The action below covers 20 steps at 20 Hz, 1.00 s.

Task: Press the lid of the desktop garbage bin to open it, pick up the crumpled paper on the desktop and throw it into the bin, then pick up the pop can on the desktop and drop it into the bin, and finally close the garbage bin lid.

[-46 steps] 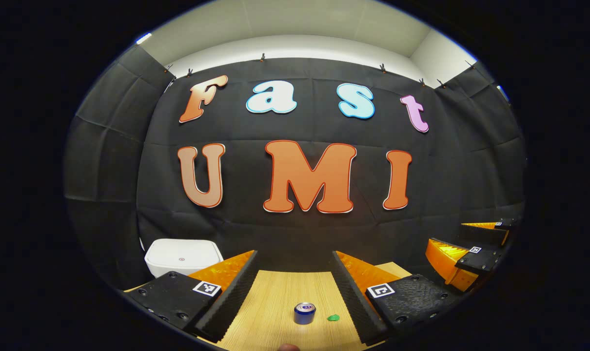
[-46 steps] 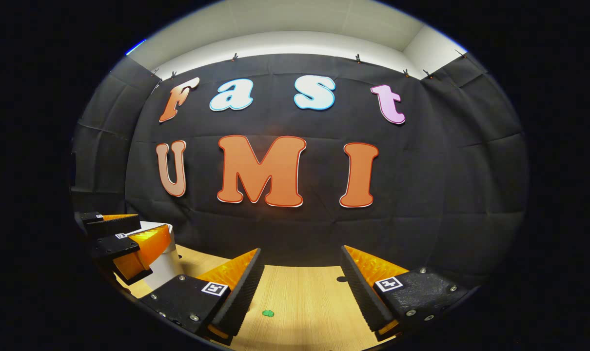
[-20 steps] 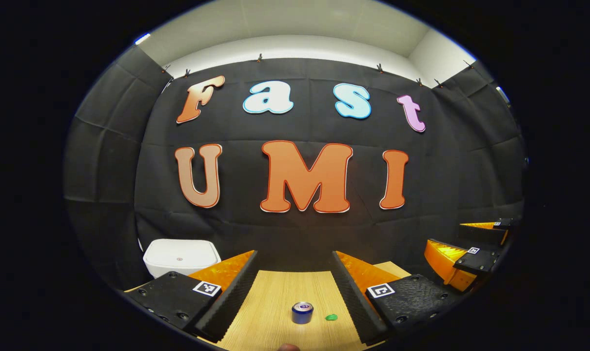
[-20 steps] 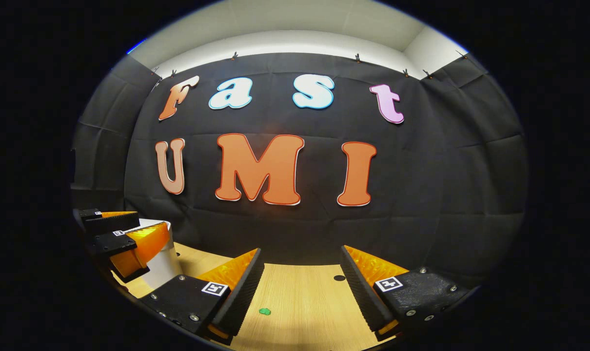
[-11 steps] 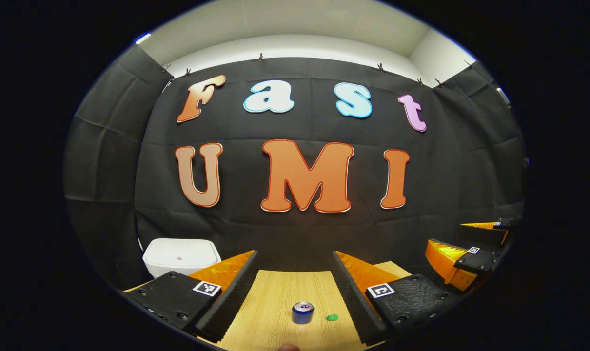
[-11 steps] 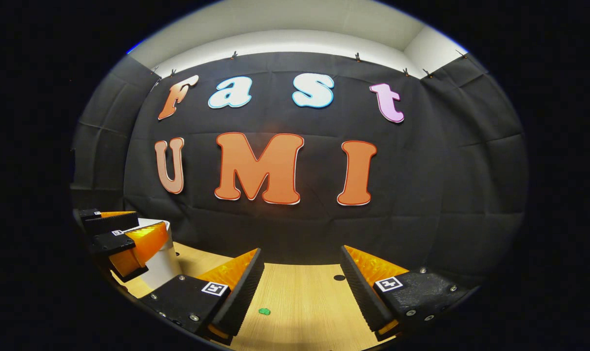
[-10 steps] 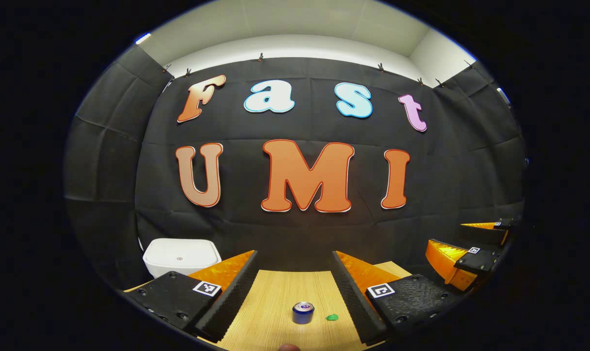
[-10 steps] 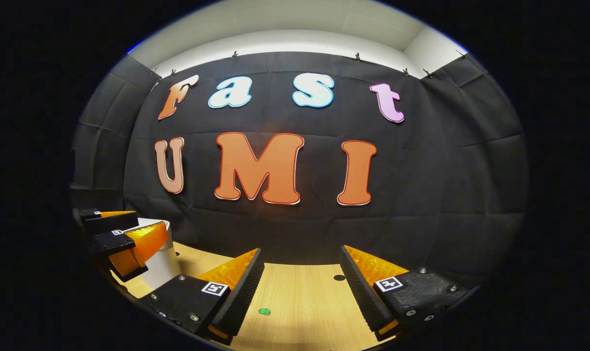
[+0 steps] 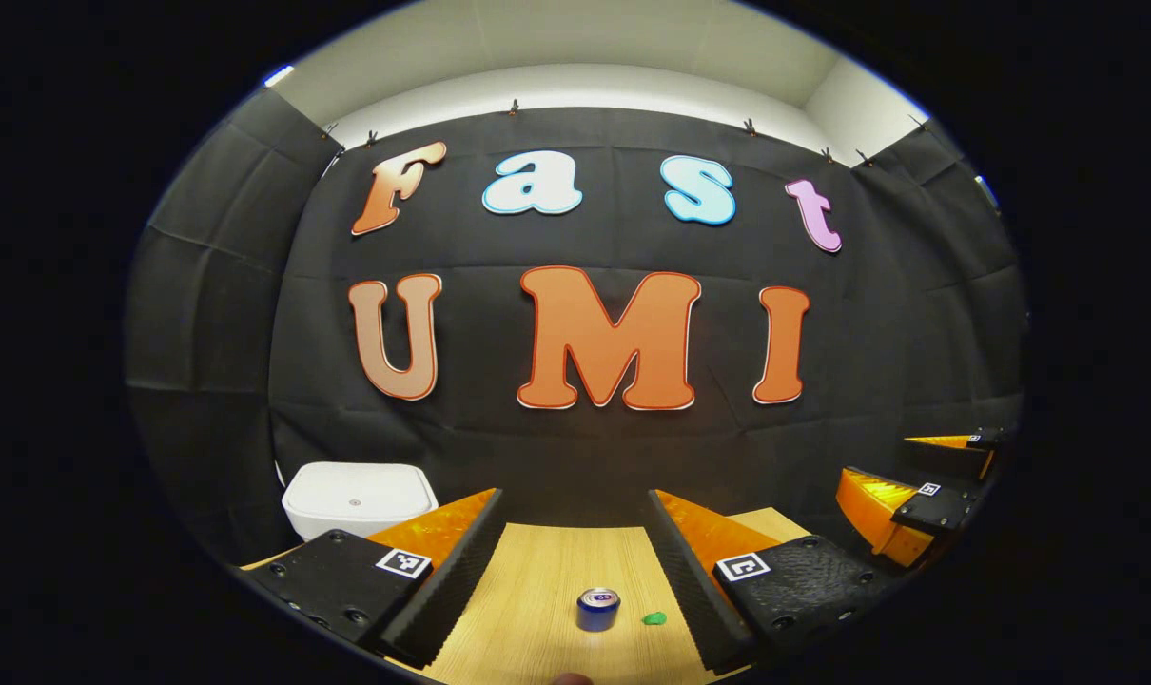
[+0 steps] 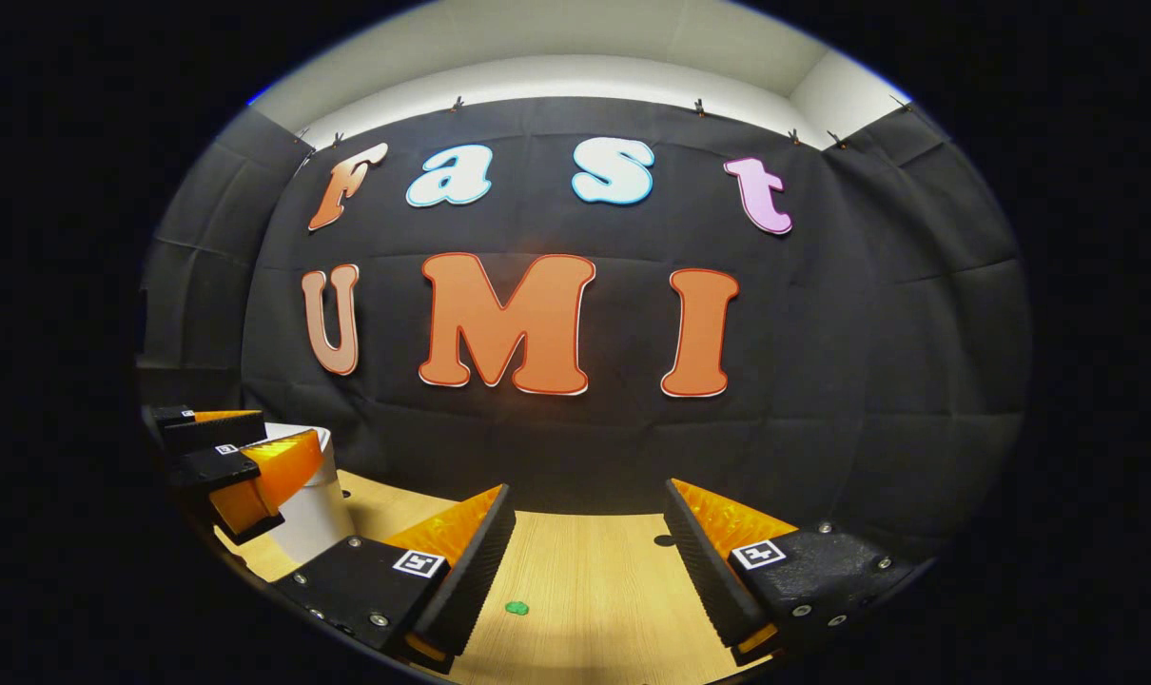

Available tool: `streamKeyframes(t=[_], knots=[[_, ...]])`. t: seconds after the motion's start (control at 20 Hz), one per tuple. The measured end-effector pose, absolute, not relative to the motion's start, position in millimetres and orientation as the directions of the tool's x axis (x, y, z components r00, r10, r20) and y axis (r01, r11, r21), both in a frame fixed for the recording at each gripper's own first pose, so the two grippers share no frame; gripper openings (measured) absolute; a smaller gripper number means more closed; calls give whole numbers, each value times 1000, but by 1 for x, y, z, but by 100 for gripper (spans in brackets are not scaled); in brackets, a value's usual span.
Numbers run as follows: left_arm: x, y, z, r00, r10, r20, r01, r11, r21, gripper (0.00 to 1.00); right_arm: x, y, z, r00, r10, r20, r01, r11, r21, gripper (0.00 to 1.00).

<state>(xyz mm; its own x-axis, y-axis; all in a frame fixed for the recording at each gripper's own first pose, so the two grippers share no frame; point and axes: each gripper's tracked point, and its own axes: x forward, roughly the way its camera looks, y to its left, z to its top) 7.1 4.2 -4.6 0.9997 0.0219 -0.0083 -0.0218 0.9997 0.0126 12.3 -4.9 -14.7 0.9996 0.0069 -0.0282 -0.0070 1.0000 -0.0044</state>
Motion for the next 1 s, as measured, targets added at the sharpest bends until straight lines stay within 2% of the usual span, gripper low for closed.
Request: streamKeyframes(t=[0.1,0.3,0.5,0.9,0.95,1.0], knots=[[10,15,-2,998,57,1,-57,998,32,91,16,-2,-17,999,19,-31,-19,1000,-2,93],[12,57,19,979,194,64,-196,980,33,93,24,-1,-19,998,45,-33,-45,999,-2,93],[18,88,24,957,280,73,-284,958,45,91,35,2,-26,996,79,-44,-79,997,6,93],[30,131,61,917,367,156,-383,919,90,83,51,5,-31,986,160,-50,-159,987,14,94],[34,135,63,916,369,157,-386,918,92,85,53,6,-31,984,170,-52,-169,985,19,94],[36,139,64,915,371,157,-387,918,88,81,56,5,-32,982,179,-55,-178,984,26,94]])
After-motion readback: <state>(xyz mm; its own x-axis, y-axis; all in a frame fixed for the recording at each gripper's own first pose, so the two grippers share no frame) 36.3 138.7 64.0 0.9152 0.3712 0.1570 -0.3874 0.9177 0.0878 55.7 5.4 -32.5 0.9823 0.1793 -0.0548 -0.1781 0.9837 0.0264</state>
